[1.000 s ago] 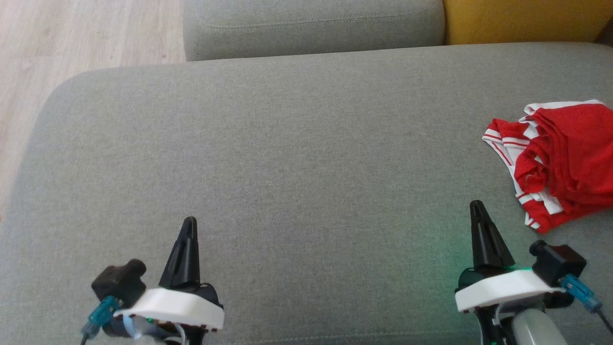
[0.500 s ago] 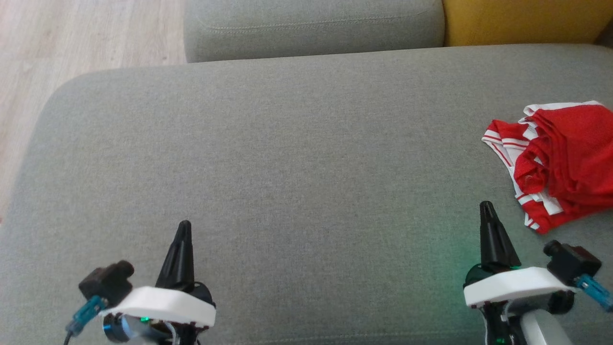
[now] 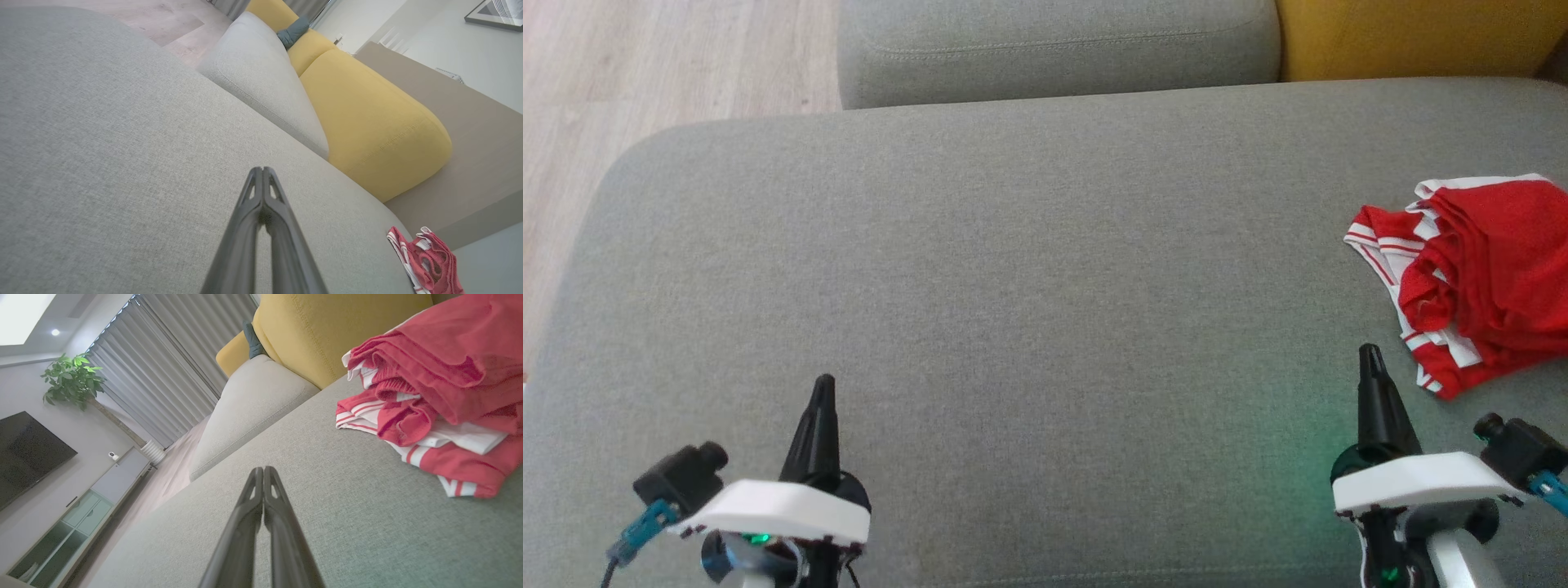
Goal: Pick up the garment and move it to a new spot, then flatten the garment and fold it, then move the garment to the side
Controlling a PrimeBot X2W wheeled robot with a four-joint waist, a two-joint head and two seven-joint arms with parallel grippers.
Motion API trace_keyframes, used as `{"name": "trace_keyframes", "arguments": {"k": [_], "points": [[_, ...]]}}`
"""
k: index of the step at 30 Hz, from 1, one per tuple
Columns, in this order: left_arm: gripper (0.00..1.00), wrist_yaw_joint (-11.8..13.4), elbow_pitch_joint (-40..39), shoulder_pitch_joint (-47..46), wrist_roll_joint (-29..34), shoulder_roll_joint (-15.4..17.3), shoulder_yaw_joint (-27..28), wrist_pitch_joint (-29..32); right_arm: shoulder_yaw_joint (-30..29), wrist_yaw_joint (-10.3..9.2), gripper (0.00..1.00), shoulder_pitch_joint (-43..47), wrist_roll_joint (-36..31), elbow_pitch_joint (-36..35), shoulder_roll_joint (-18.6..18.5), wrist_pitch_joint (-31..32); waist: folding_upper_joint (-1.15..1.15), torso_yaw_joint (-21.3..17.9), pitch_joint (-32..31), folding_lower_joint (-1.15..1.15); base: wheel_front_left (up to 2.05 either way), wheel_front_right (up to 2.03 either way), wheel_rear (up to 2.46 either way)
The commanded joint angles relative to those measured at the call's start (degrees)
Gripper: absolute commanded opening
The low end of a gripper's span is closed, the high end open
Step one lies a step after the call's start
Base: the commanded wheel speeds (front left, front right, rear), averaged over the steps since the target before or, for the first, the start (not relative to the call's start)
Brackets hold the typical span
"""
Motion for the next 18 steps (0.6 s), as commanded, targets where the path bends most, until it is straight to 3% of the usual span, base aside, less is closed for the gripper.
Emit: {"name": "trace_keyframes", "arguments": {"k": [1,18], "points": [[0.00,-0.60,-1.57,-3.20,-1.78,0.75,1.64,0.42,-0.18,-0.02,0.00,-2.84,1.98,-2.15,-0.95,0.60,0.00,0.00,-0.03,0.00,0.00,0.00,0.00],[0.00,-1.68,-0.48,-4.13,-11.26,1.01,3.76,2.86,-1.43,-0.02,0.00,-3.08,12.12,-2.38,-1.13,3.05,0.00,0.01,-0.31,0.00,0.00,0.00,0.00]]}}
